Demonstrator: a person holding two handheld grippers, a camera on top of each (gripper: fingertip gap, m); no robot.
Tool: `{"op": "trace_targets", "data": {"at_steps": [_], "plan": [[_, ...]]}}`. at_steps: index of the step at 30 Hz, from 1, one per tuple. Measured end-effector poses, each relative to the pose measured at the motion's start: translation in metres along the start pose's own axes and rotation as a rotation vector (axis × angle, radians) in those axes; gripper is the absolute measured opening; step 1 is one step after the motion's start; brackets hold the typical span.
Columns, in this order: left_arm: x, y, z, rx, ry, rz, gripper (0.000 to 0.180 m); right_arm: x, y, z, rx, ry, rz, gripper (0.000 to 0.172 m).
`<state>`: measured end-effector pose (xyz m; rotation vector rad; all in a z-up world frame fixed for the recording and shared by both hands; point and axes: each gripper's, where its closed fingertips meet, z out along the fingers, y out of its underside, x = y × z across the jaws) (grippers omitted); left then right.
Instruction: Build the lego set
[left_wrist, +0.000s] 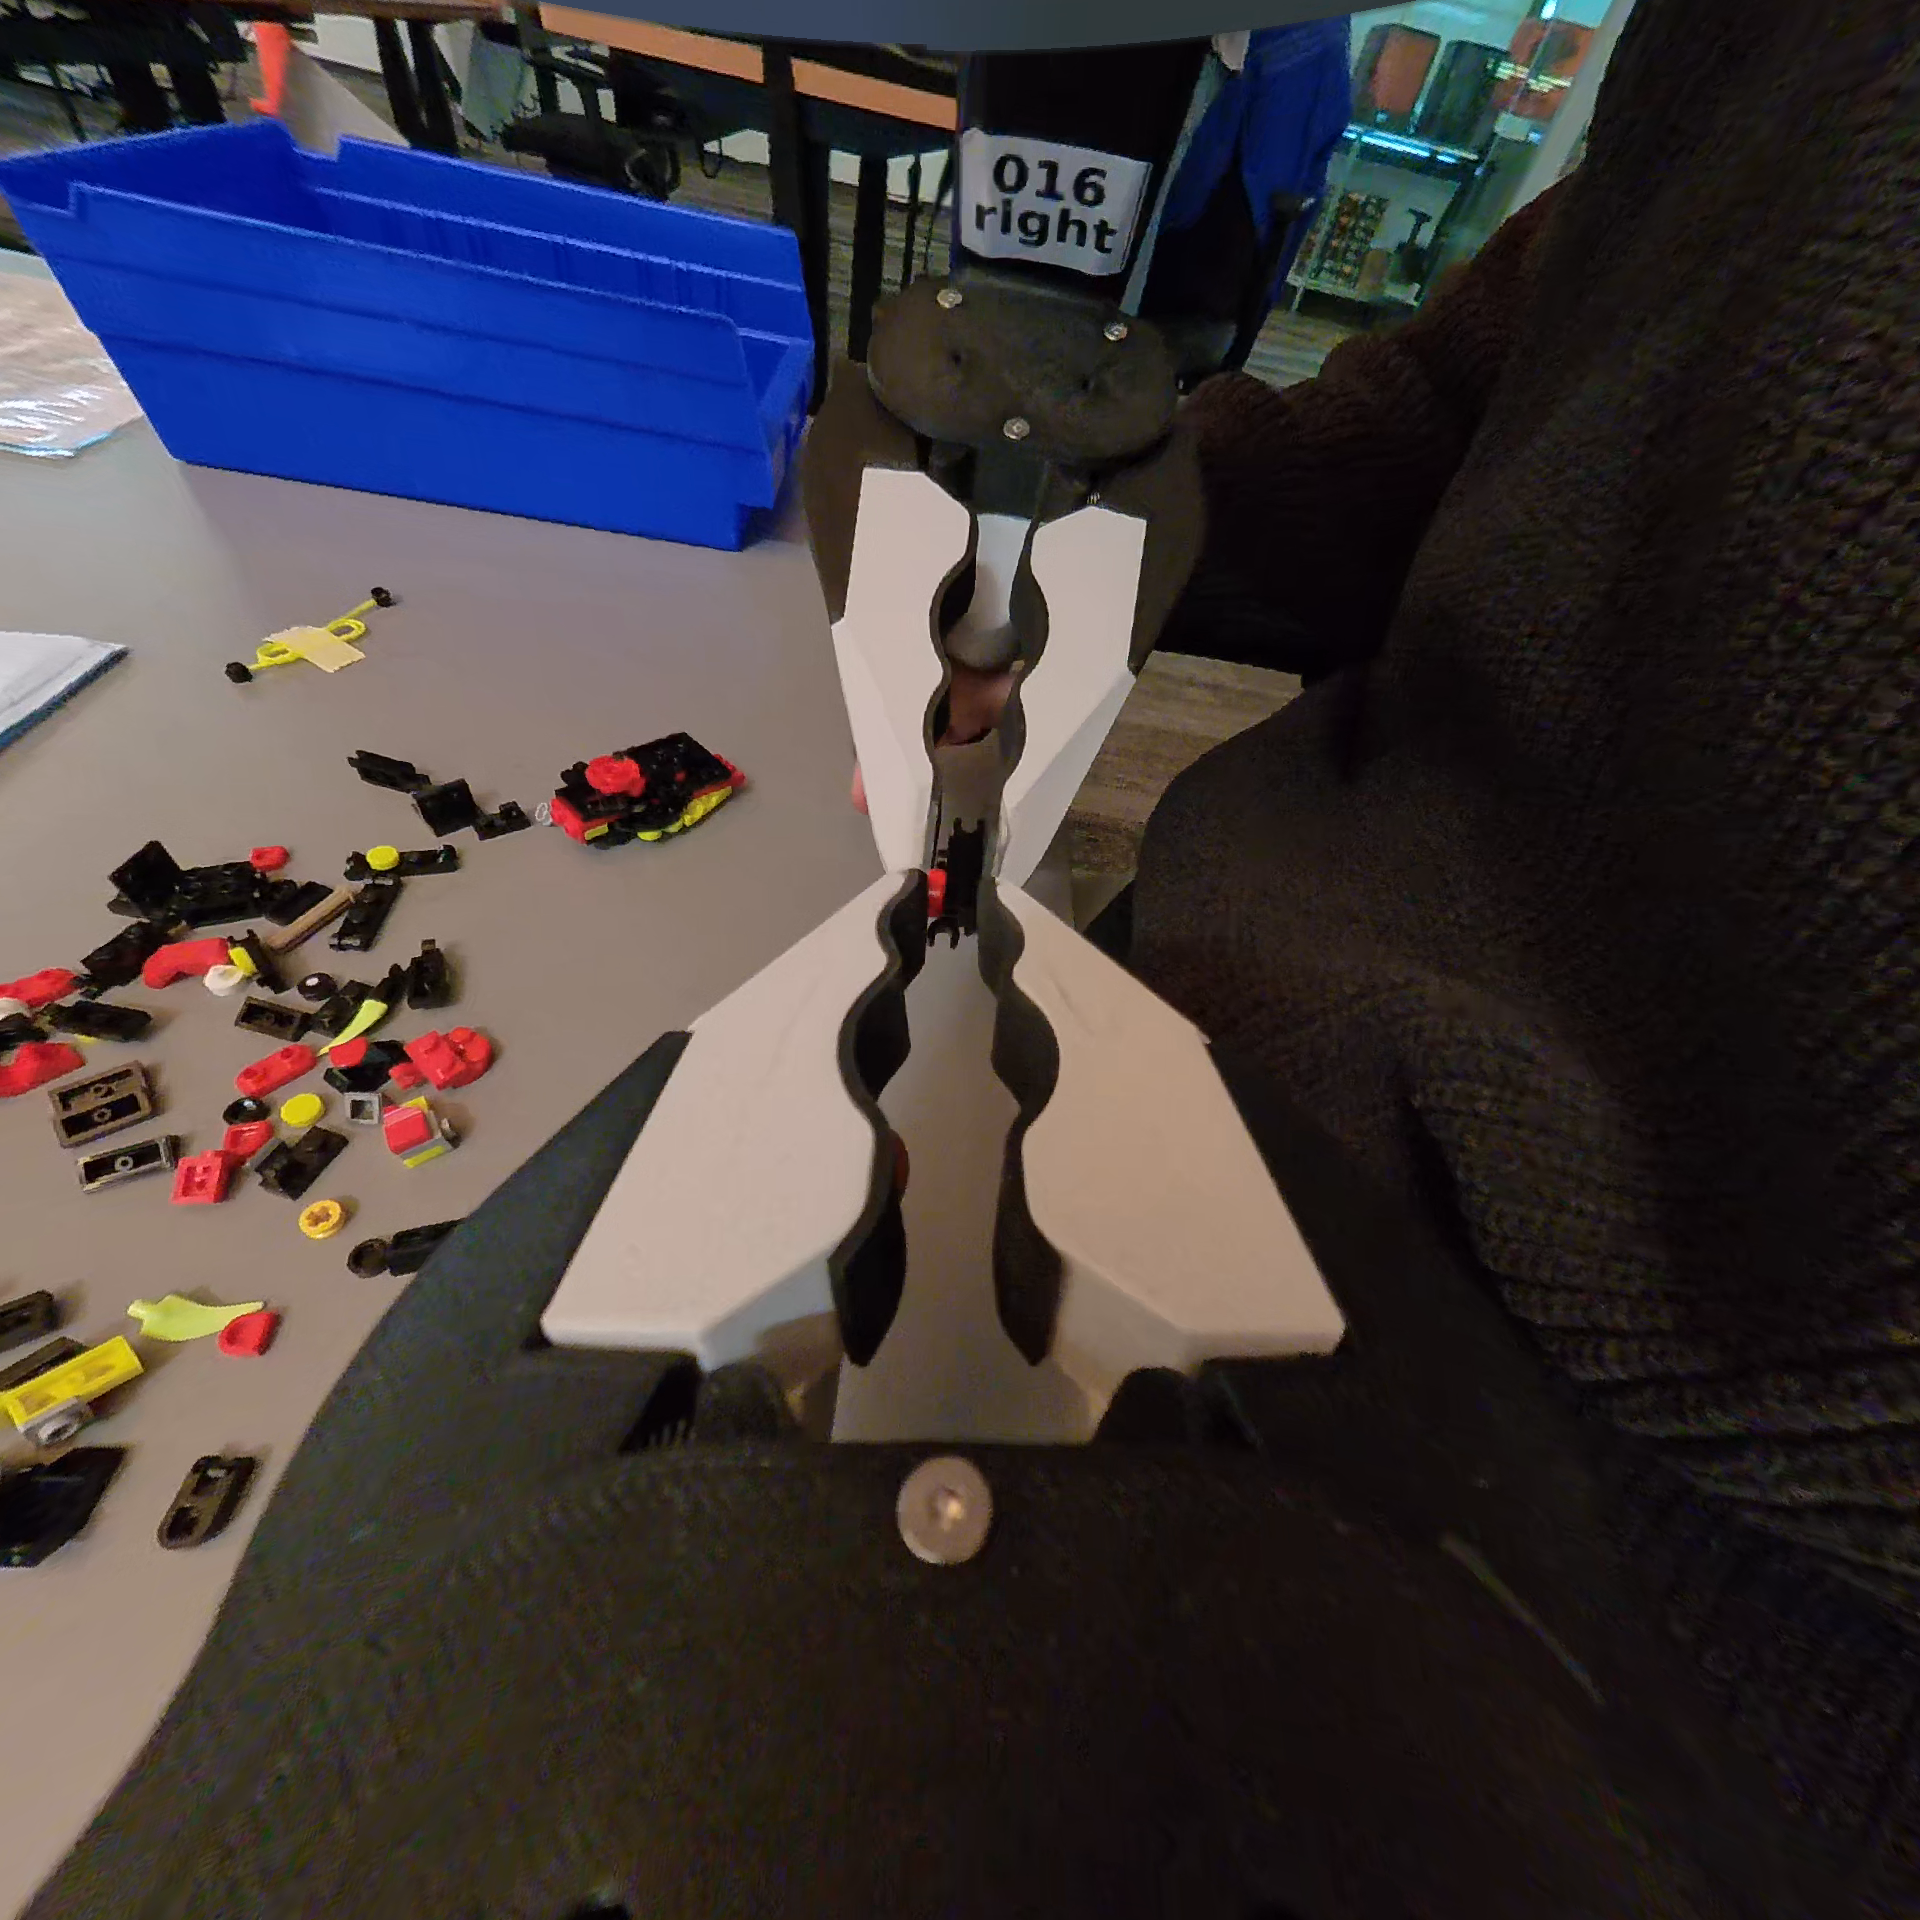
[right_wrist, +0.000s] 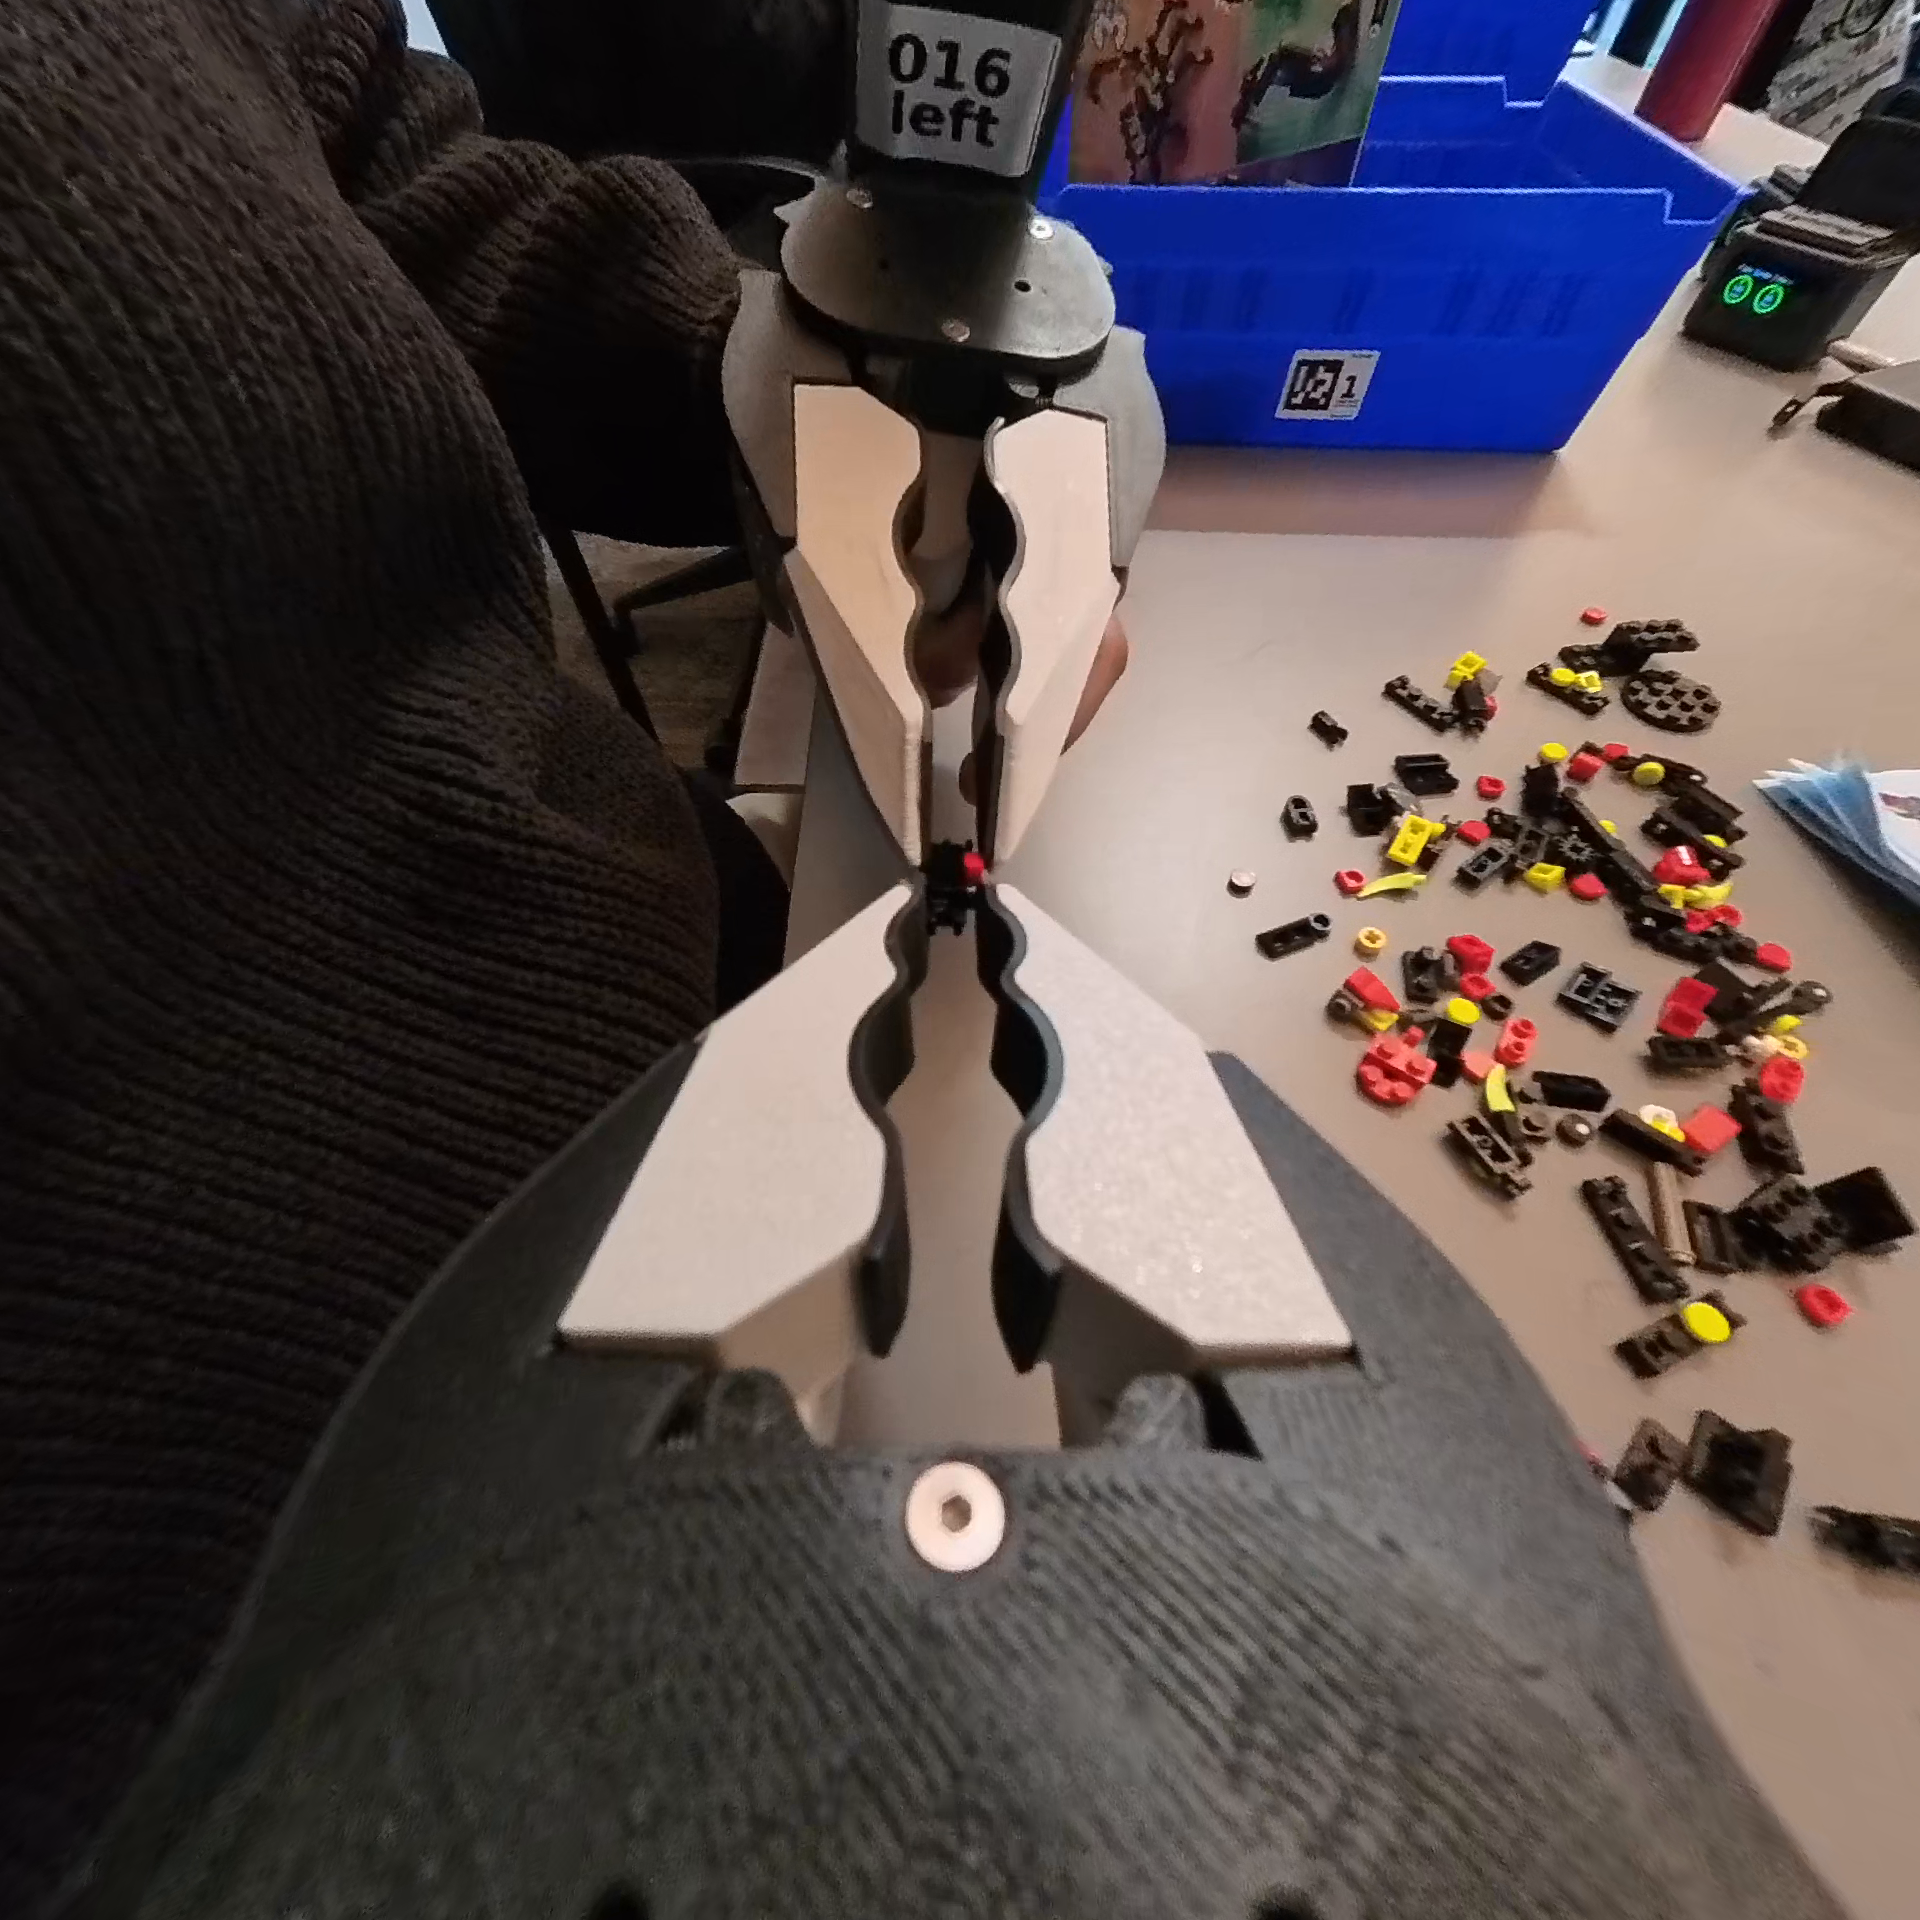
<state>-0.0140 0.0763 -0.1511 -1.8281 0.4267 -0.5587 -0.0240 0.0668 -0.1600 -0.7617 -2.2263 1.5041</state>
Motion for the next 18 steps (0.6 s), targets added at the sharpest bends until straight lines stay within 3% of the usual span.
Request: {"op": "trace_targets", "data": {"at_steps": [18], "plan": [[-0.0033,-0.0016,0.0025,0.0,-0.021,-0.014,0.008,0.0038,-0.0007,-0.0031,0.033,-0.01,0.048,0.007]]}}
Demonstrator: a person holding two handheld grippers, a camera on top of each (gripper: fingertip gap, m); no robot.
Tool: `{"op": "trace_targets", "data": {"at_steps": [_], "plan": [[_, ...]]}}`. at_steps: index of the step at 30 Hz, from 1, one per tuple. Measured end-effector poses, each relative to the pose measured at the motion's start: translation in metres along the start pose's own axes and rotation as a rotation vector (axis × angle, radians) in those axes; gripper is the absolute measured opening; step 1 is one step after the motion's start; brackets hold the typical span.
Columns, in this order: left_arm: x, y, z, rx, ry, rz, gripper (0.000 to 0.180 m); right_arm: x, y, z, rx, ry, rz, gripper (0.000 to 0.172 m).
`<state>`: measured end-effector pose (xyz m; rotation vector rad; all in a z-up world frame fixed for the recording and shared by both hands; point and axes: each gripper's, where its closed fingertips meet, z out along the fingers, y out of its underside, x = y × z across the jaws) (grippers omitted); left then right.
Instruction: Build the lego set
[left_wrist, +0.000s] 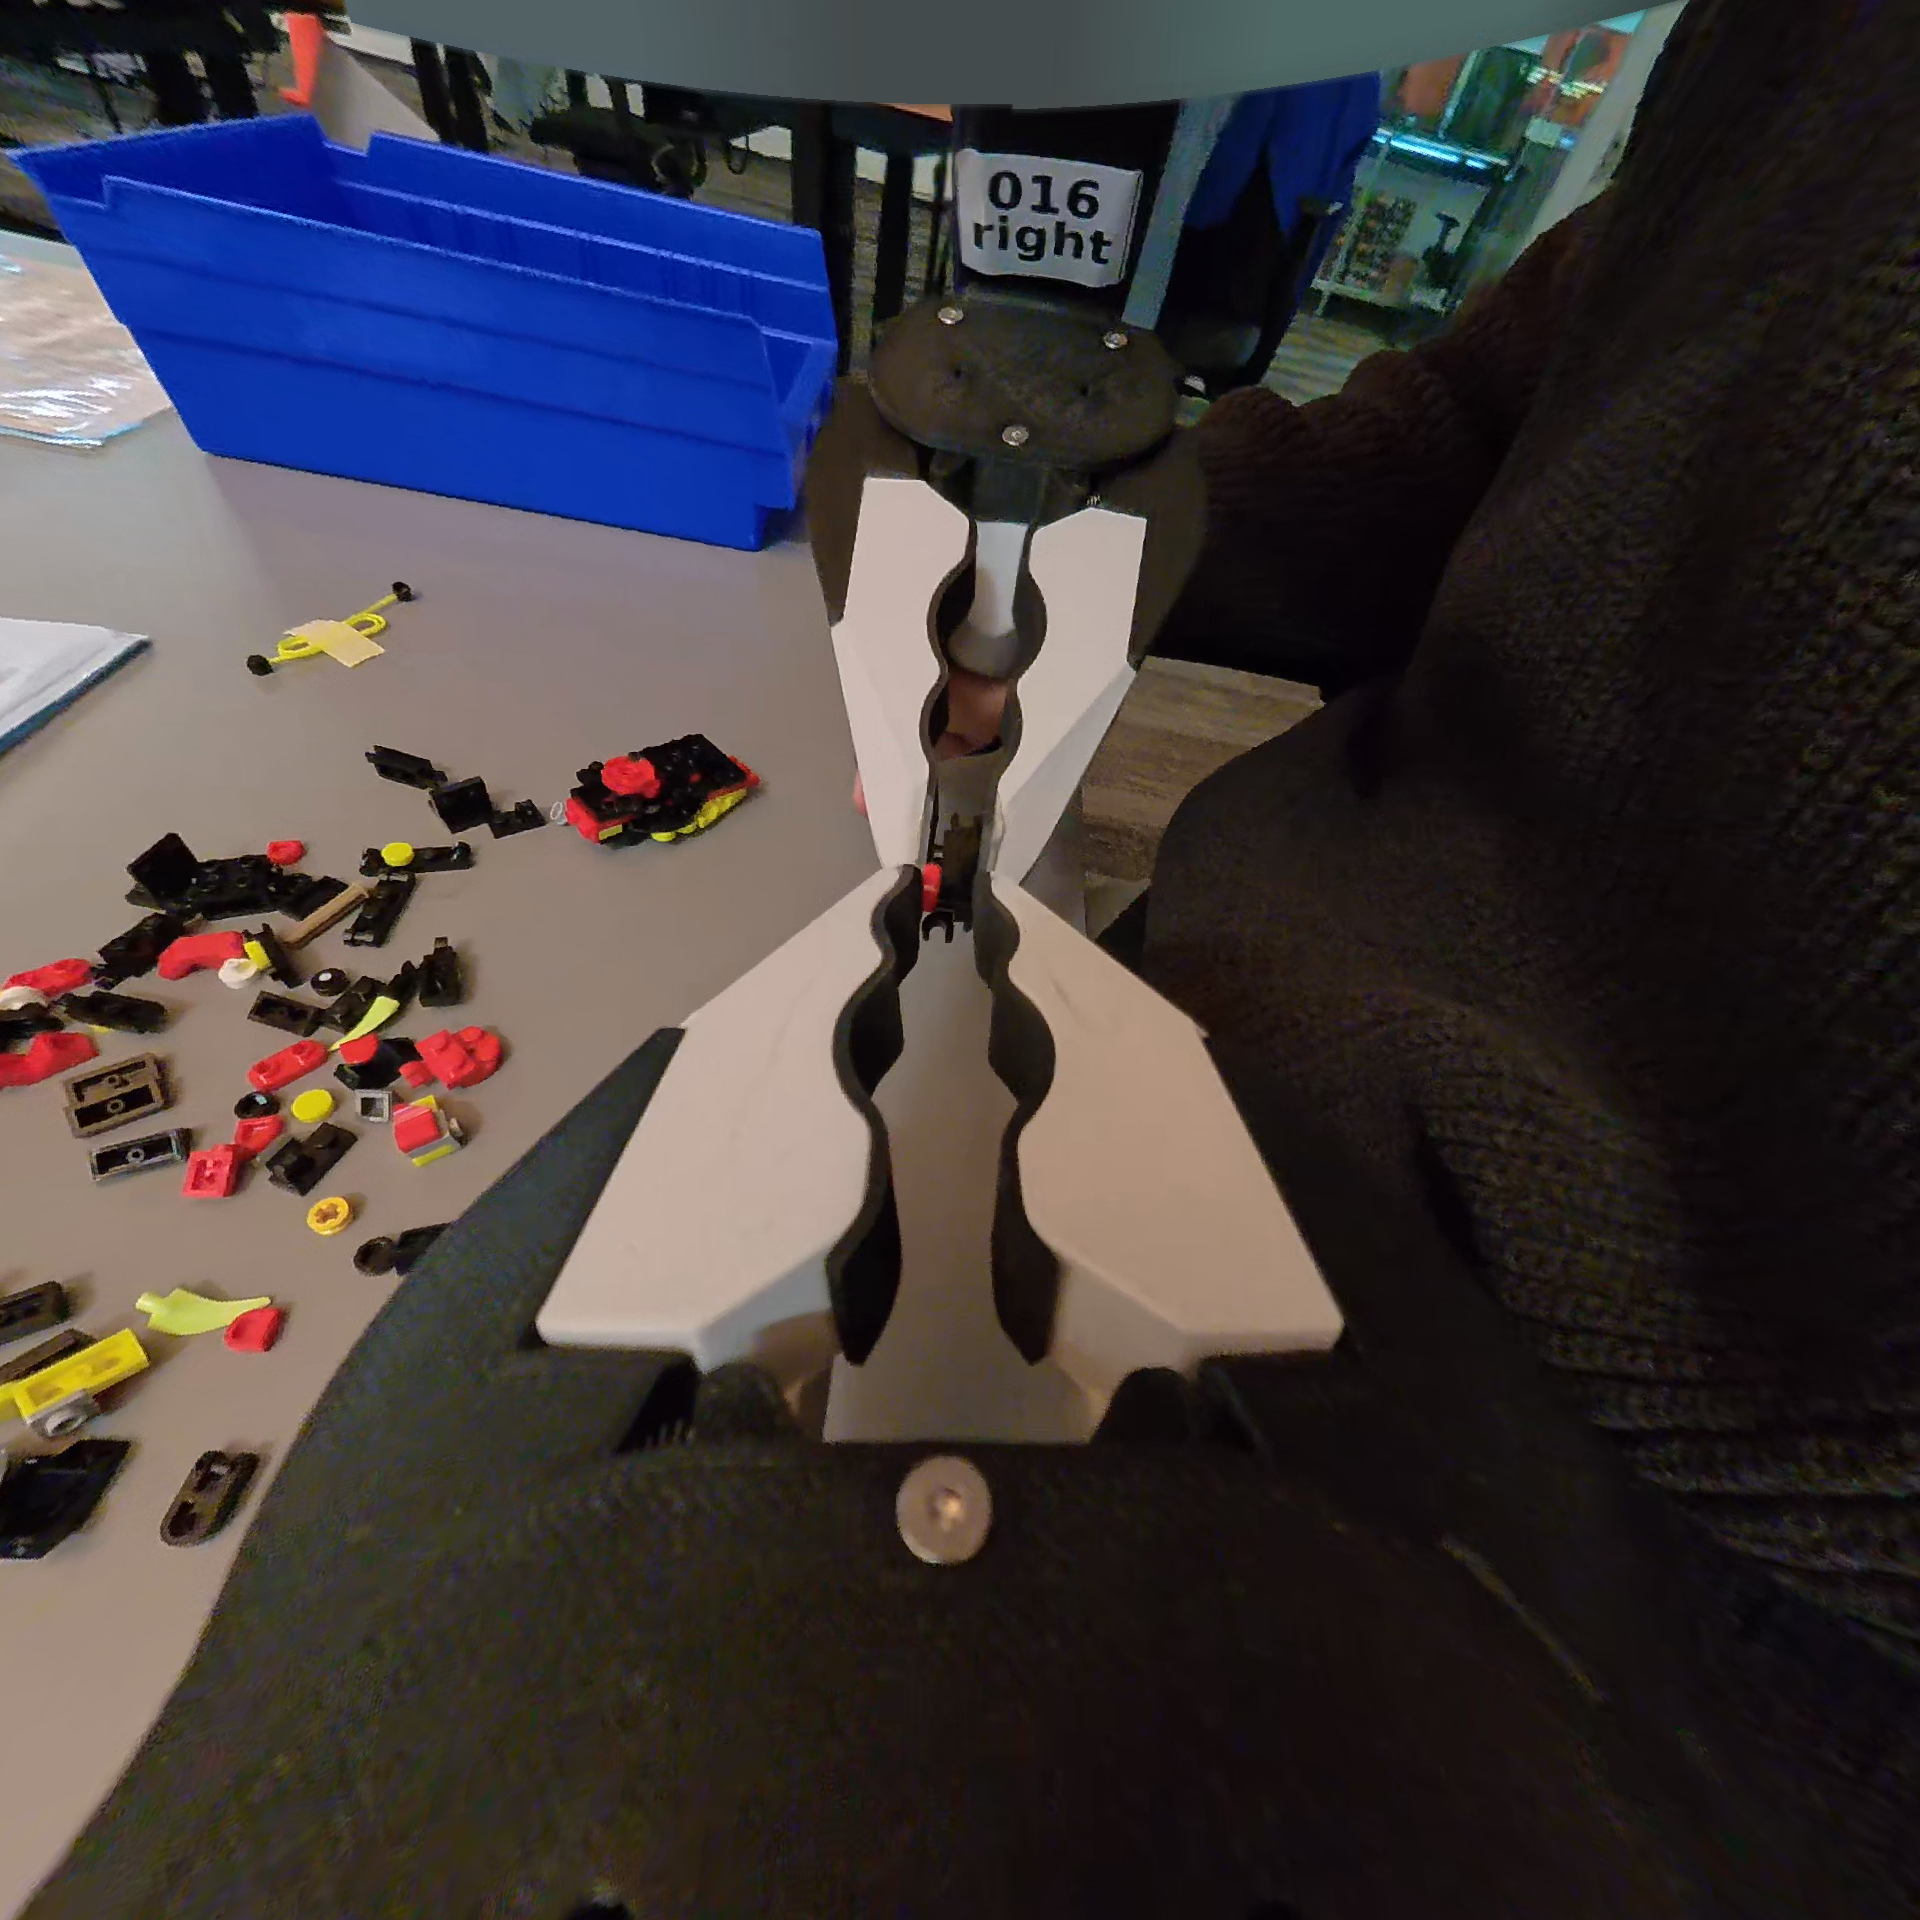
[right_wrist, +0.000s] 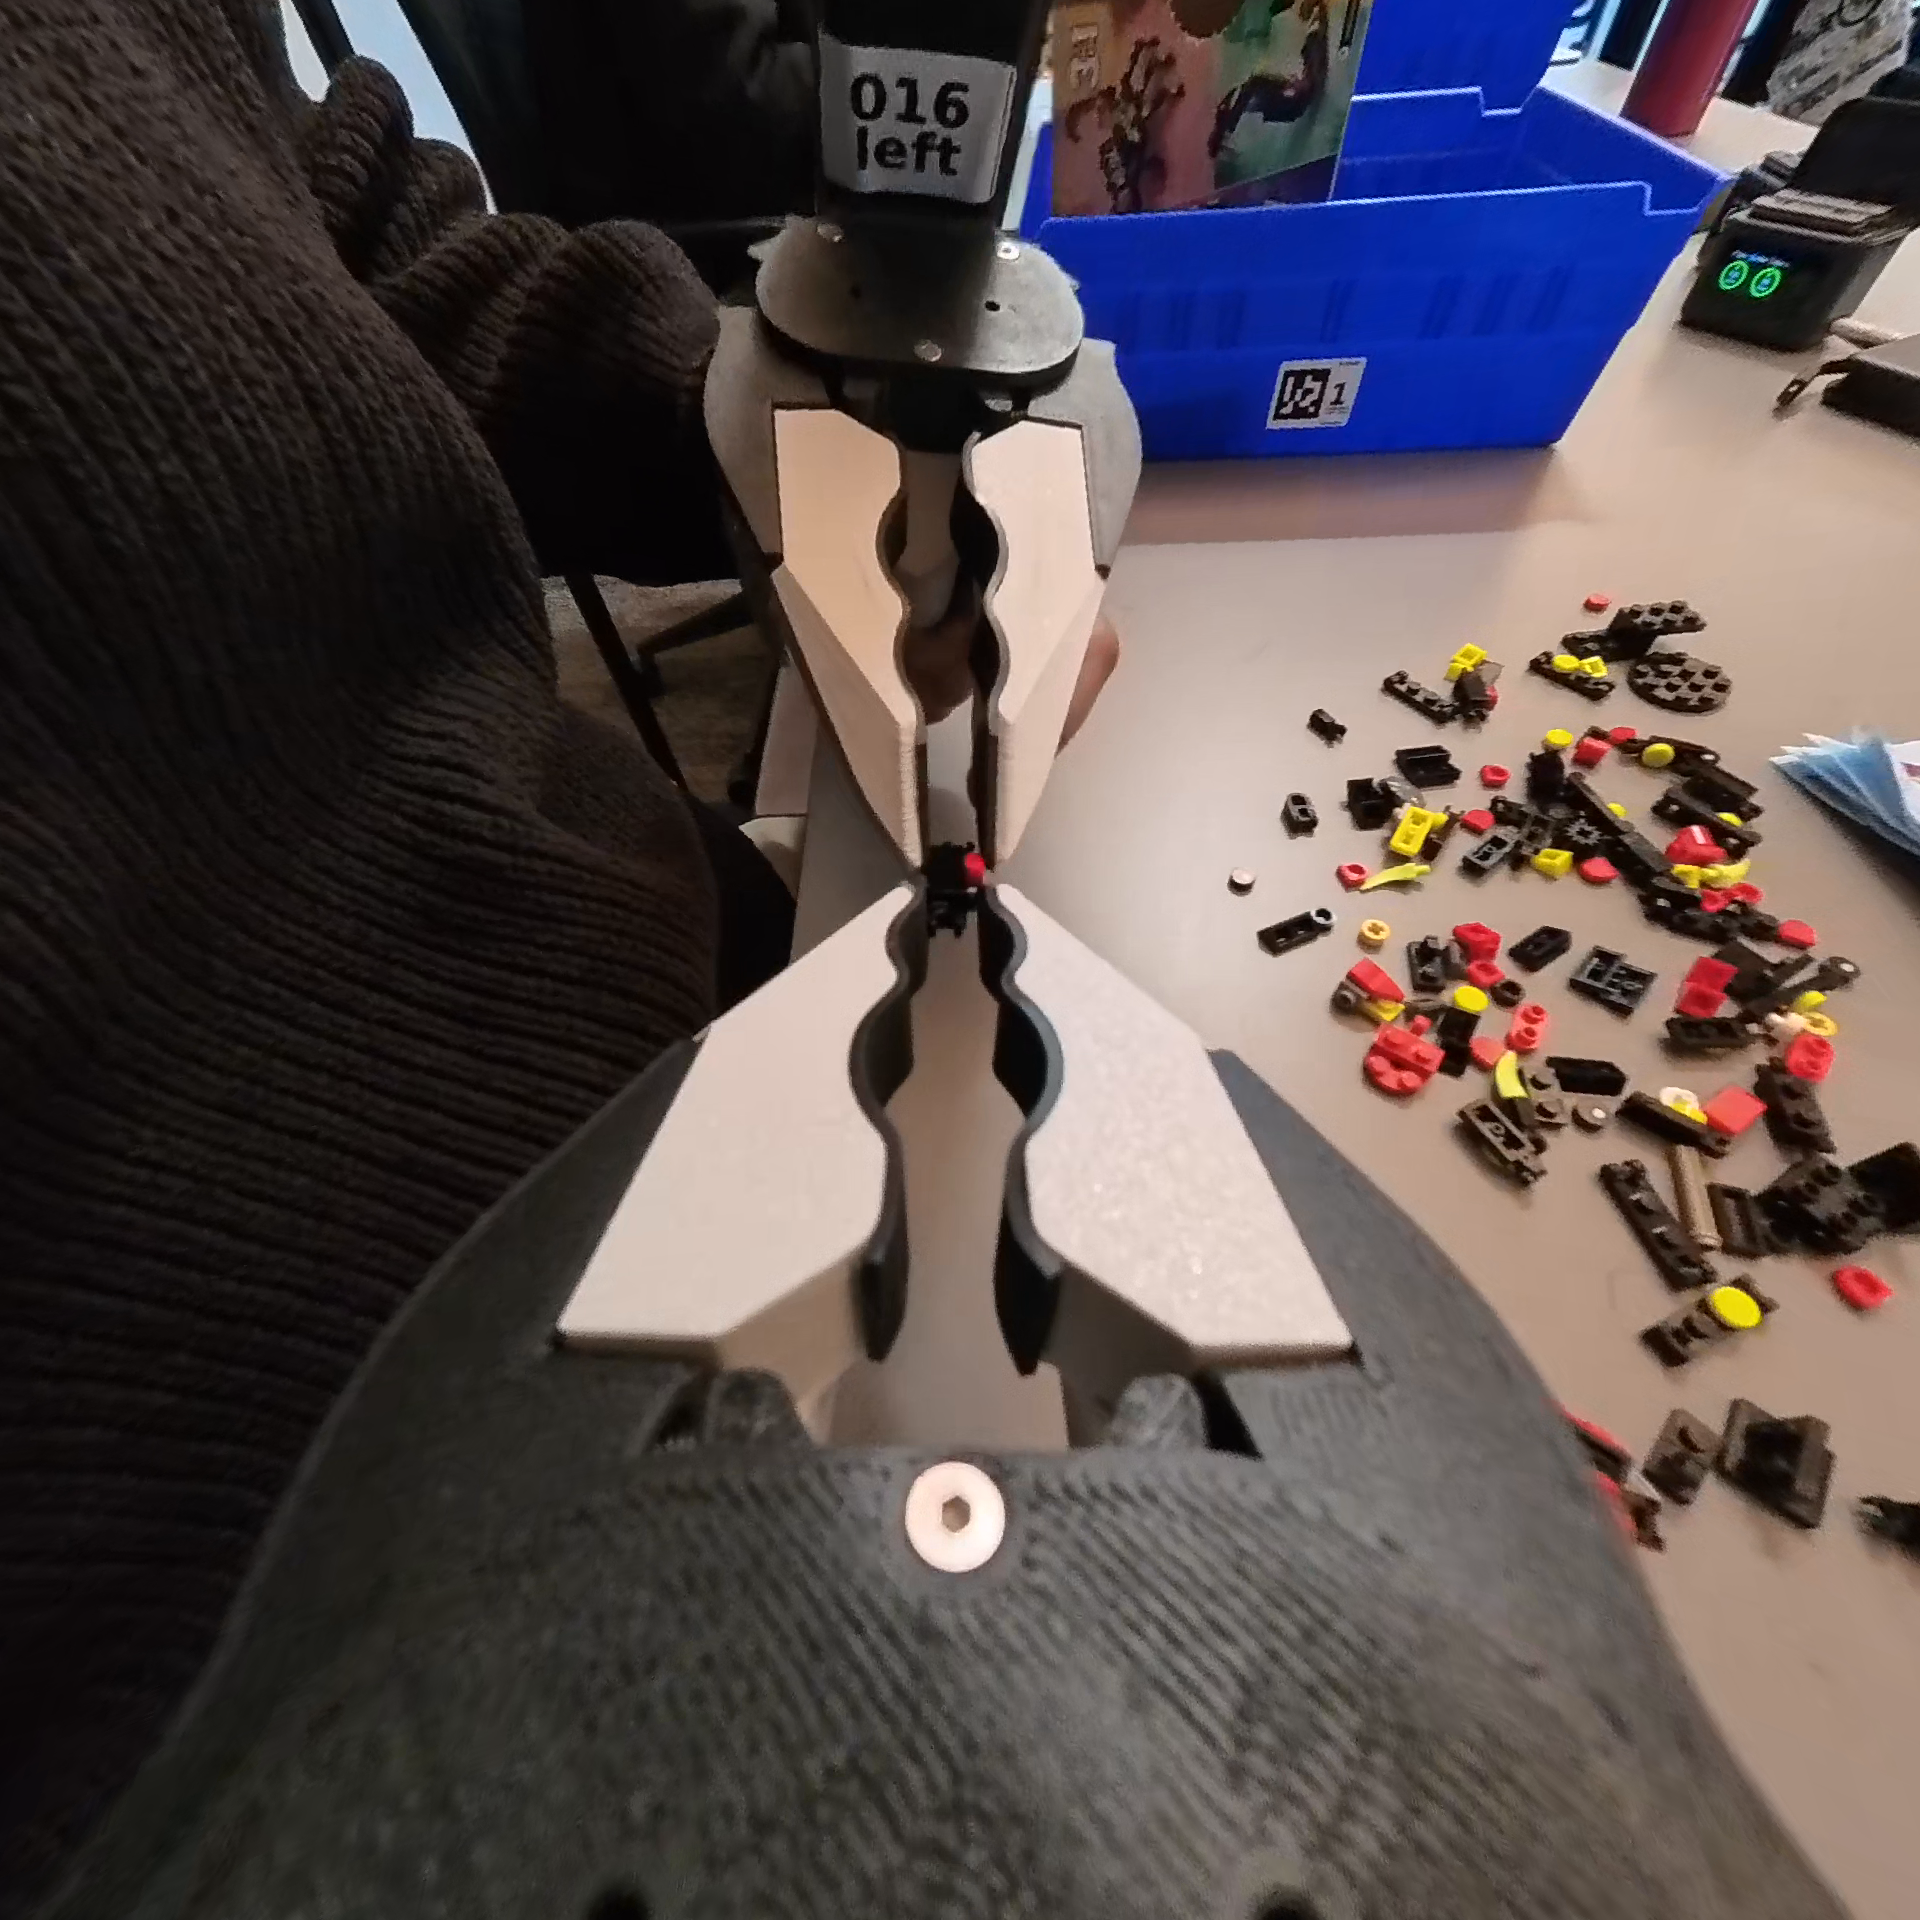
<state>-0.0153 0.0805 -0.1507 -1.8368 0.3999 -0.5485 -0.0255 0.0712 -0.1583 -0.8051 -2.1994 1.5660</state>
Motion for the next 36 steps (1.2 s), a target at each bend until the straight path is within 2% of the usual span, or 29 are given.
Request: {"op": "trace_targets", "data": {"at_steps": [14,17,21,25,31,36], "plan": [[-0.004,-0.003,-0.002,0.018,-0.036,0.045,0.007,0.003,-0.003,0.0,0.042,0.002,0.038,0.008],[-0.012,-0.007,-0.007,0.044,-0.088,0.075,0.007,0.01,-0.004,-0.003,0.058,0.016,0.088,0.028],[-0.016,-0.004,-0.008,0.039,-0.101,0.08,0.007,0.019,-0.007,-0.01,0.101,-0.005,0.242,0.032],[-0.011,0.003,-0.003,0.011,-0.091,0.117,0.007,0.007,-0.007,-0.007,0.104,-0.144,0.405,0.043],[-0.008,0.01,0.001,-0.019,-0.085,0.158,0.007,0.0,0.005,-0.001,0.039,-0.199,0.473,0.03],[-0.005,0.01,0.003,-0.013,-0.07,0.153,0.007,-0.006,0.01,0.001,0.007,-0.241,0.517,0.026]]}}
